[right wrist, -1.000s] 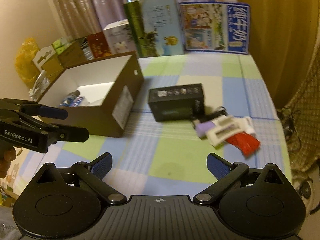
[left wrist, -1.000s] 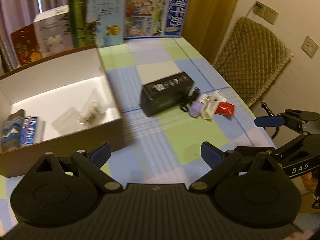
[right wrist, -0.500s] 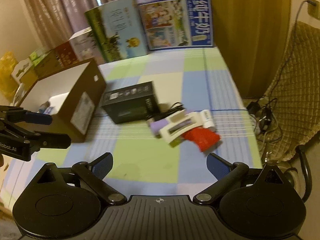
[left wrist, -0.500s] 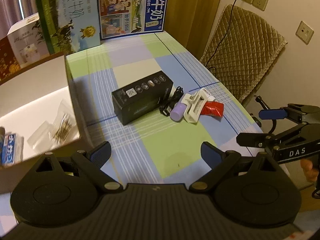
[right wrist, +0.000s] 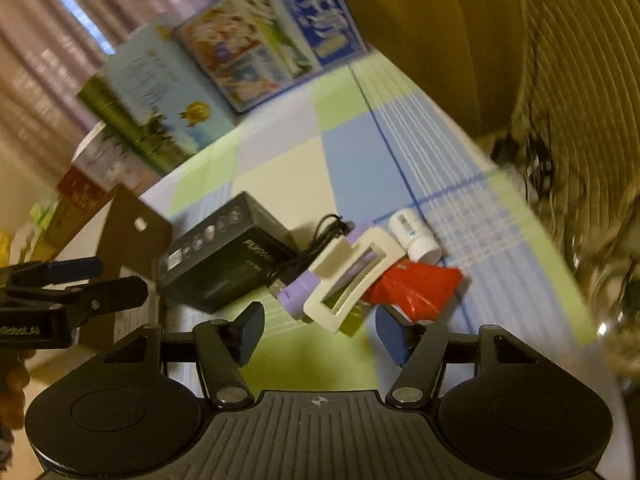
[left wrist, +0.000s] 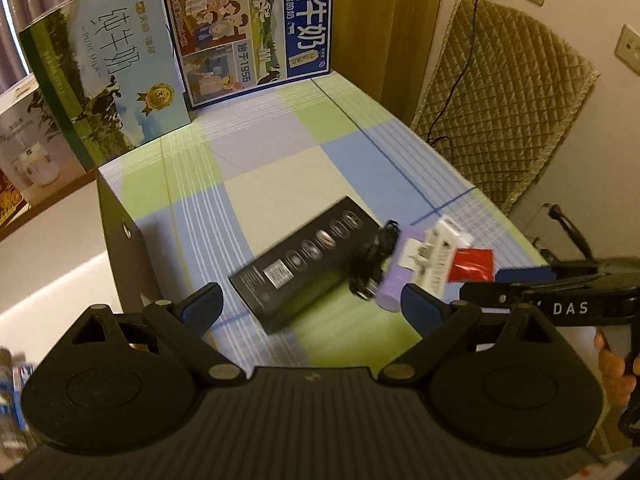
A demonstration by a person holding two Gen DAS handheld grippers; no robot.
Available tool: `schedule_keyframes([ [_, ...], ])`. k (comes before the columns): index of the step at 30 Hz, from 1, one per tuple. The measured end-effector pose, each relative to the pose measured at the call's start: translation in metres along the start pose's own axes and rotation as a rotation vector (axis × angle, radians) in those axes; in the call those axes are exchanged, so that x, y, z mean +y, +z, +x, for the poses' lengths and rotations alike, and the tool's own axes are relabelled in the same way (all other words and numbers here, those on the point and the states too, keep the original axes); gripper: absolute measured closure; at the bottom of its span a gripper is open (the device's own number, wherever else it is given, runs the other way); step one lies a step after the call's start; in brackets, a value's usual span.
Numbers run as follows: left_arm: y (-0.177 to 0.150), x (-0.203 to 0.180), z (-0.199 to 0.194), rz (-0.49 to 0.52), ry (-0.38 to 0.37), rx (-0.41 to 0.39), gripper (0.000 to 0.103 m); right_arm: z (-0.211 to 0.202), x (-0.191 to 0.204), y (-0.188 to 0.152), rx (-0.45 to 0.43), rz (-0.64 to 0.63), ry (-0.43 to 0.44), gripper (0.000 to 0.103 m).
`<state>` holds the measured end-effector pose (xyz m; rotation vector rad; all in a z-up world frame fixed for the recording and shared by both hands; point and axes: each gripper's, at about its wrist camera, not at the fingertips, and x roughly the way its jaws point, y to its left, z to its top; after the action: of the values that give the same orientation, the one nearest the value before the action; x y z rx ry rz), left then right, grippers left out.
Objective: Organize objects
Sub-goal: 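Grasp the black FLYCO box with the left tool while the right tool grasps the white claw clip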
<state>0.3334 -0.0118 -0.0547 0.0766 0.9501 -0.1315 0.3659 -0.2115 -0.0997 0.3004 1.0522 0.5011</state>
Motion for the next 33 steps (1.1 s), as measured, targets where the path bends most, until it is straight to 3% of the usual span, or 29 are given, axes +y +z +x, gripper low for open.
schedule_keyframes([
  [14, 0.018, 0.023, 0.058, 0.065, -0.017, 0.086, 0.010, 0.049, -0.028, 0.011, -0.020, 0.375, -0.022, 0.044],
  [15, 0.018, 0.024, 0.061, 0.067, -0.018, 0.090, 0.010, 0.050, -0.030, 0.011, -0.020, 0.397, -0.020, 0.052],
  [16, 0.018, 0.024, 0.063, 0.071, -0.021, 0.094, 0.010, 0.052, -0.032, 0.011, -0.019, 0.408, -0.018, 0.063],
  [24, 0.015, 0.016, 0.082, 0.129, -0.029, 0.115, 0.010, 0.035, -0.026, 0.012, -0.051, 0.330, 0.016, 0.064],
  [30, 0.013, 0.010, 0.097, 0.146, -0.016, 0.145, 0.026, 0.022, -0.023, 0.011, -0.036, 0.287, 0.014, 0.064],
  [33, 0.011, 0.007, 0.092, 0.131, -0.024, 0.129, 0.044, 0.015, -0.021, 0.008, -0.034, 0.236, -0.001, 0.064],
])
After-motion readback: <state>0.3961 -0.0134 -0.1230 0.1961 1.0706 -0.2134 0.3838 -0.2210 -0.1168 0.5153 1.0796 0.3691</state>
